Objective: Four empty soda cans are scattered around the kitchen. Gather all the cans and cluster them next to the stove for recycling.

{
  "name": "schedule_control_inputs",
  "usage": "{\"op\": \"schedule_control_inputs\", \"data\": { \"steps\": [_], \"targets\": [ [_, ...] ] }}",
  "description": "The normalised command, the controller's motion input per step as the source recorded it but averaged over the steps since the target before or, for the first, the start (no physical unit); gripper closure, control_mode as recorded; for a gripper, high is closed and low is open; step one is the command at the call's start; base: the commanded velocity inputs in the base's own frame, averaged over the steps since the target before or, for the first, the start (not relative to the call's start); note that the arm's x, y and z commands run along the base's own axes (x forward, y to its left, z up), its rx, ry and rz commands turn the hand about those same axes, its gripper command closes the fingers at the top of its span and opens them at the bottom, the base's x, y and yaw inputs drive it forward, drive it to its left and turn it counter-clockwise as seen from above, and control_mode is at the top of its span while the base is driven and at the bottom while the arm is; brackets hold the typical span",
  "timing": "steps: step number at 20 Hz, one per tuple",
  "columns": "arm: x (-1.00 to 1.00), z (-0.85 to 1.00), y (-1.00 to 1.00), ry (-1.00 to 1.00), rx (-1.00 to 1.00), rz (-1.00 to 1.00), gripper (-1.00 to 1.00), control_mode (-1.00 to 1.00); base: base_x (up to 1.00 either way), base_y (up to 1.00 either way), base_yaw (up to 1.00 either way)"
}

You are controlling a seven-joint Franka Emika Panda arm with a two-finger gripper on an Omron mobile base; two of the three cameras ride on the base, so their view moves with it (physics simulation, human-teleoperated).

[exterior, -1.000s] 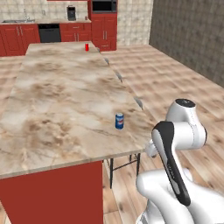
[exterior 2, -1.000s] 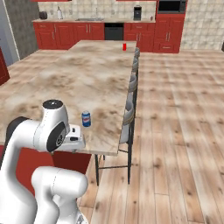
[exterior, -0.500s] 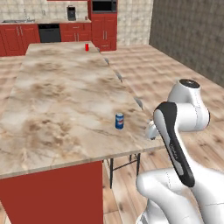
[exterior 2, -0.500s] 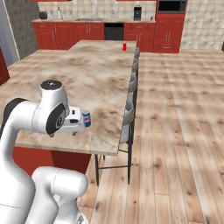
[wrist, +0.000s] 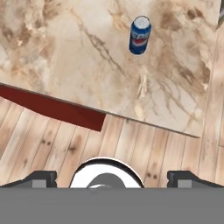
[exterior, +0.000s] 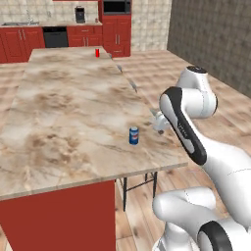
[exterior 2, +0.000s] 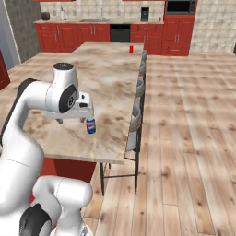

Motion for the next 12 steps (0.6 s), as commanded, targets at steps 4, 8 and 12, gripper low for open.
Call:
{"op": "schedule_control_inputs", "data": {
  "steps": [4,8,12],
  "targets": [
    [0.85,-0.13,0.30,0.03,-0.02,0.00,-1.00,-1.00,0.00,0.00,0.00],
    [0.69,-0.27,0.21,0.00,-0.03,0.00,-1.00,-1.00,0.00,0.00,0.00],
    [0.63,-0.46,0.18,0.00,-0.01,0.00,-1.00,-1.00,0.00,0.00,0.00]
  ]
}}
